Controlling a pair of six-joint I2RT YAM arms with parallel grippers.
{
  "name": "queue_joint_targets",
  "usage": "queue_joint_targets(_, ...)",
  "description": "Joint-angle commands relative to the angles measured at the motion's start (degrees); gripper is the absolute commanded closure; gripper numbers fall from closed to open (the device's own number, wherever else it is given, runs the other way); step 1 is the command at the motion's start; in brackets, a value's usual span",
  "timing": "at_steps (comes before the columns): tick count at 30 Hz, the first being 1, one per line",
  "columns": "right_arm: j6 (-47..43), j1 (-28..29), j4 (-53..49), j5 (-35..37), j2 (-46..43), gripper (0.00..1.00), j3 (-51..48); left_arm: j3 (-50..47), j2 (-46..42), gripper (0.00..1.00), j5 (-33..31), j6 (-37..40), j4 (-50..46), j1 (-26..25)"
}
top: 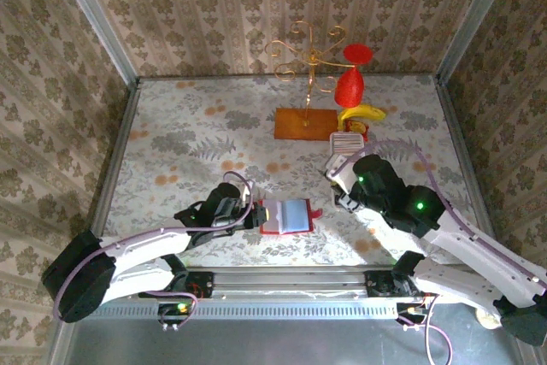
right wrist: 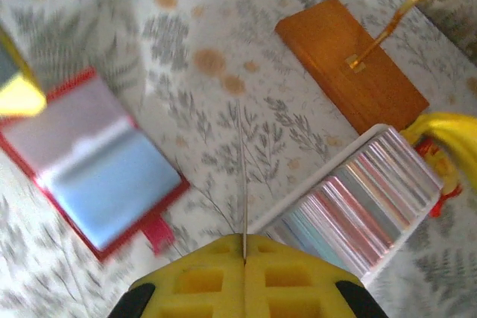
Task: Put the credit cards into the card holder
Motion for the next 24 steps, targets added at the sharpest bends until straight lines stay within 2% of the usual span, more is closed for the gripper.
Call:
queue_joint_targets(1, 26.05, 0.33, 1.37, -1.83, 1.15, 1.0, 0.76, 1.98, -1.02, 0.92, -1.27, -1.72, -2.21, -0.41)
queue_joint_targets(5, 39.96, 0.29, 5.74, -10.18, 2.69, 1.0, -2.54, 1.87, -0.73, 0.93, -1.61, -3.9, -1.19, -0.44)
queue_joint_targets(8, 49.64, 0.29, 9.41, -13.34, 4.33, 1.0, -5.73, 2.15, -0.32, 0.93, -1.6, -4.94, -0.71, -0.71)
queue_joint_targets(11, 55.54, 0.29, 12.69, -17.39, 7.44, 1.0, -8.26, 2.9, 0.78, 0.93, -1.78, -5.21, -0.63, -1.18)
queue_joint_targets(17, 59.75, 0.48, 17.28, -21.7, 14.85, 1.0, -10.68, 3.91, 4.39, 0.95, -2.54, -5.3, -0.47, -2.0)
queue_joint_targets(24, 60.39, 0.59, 20.5, -22.33, 19.91, 1.0, -10.8, 3.56, 7.09, 0.98, -3.71, -5.27, -1.83, -2.02)
